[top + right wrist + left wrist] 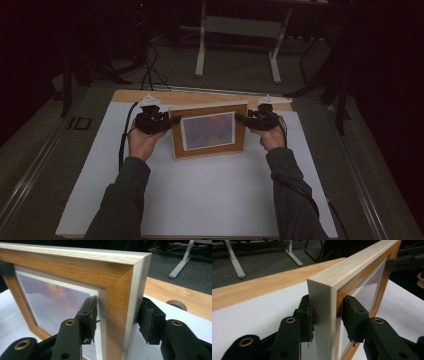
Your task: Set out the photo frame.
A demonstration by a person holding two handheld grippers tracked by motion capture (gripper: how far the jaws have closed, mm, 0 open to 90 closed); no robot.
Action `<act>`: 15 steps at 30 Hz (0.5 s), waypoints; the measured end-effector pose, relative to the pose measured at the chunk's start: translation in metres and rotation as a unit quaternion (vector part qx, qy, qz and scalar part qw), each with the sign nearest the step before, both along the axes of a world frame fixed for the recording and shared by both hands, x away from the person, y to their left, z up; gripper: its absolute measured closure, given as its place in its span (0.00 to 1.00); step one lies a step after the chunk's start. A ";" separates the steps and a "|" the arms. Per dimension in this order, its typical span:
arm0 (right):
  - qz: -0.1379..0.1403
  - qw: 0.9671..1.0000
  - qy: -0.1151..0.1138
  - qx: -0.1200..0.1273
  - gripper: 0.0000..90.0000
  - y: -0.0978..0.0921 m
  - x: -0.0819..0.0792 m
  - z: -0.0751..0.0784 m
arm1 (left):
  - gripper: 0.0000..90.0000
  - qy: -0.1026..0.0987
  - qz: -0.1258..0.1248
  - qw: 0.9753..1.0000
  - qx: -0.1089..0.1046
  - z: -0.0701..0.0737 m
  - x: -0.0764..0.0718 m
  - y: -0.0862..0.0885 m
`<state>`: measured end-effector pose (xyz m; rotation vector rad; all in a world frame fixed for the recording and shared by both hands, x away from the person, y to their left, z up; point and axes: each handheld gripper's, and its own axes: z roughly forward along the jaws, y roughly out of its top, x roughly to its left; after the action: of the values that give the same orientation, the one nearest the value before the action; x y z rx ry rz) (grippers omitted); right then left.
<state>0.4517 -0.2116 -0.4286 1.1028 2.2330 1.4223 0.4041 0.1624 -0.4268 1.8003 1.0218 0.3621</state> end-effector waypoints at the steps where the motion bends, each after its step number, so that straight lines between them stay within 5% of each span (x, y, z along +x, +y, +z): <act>1: 0.000 1.000 0.002 0.001 0.59 -0.001 -0.001 0.000 | 0.69 0.000 -0.001 1.000 -0.001 0.000 0.000 0.000; 12: -0.004 1.000 0.018 -0.004 0.66 -0.010 -0.017 0.002 | 0.67 0.021 -0.006 0.999 -0.039 -0.006 0.006 -0.001; 15: -0.006 1.000 0.021 0.002 0.67 -0.015 -0.025 -0.001 | 0.66 0.042 -0.005 0.997 -0.062 -0.008 0.007 -0.001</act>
<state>0.4269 -0.2267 -0.4301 1.1560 2.2498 1.4111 0.4115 0.1610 -0.4352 1.7196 1.0685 0.2134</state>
